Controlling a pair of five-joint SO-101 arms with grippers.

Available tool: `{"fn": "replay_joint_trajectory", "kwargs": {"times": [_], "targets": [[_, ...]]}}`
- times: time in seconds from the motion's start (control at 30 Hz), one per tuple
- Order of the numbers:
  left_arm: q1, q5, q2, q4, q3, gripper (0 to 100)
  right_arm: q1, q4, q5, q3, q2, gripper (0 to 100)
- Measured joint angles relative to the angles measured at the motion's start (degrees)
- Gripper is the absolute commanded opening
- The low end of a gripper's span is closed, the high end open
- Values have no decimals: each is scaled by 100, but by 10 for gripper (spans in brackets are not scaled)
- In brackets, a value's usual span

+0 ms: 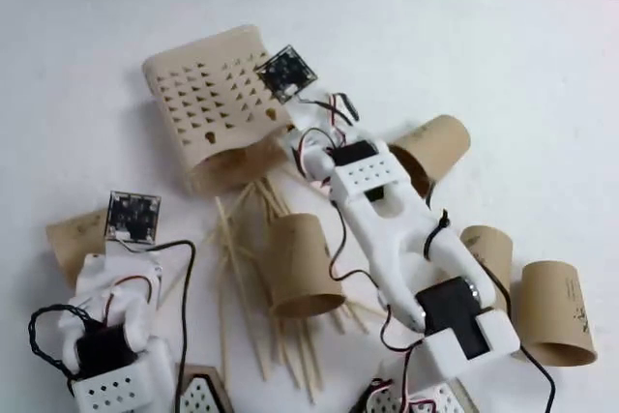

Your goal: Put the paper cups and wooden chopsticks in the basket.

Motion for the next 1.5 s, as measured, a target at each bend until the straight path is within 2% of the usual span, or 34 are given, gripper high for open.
{"fn": "replay_joint_trajectory", "kwargs": {"times": [0.1,0.27,0.47,0.77,1.07,1.5], "targets": [[0,0,0,0,0,27,-9,-70,0,0,0,16],[0,0,0,0,0,27,141,-79,-35,0,-273,21],[0,0,0,0,0,27,299,70,-545,0,-818,19],[0,0,0,0,0,27,360,615,-607,-387,-949,19],[0,0,0,0,0,27,360,2031,-1011,-2277,-721,19],[0,0,0,0,0,27,615,4123,-1433,-6541,2136,20]]}}
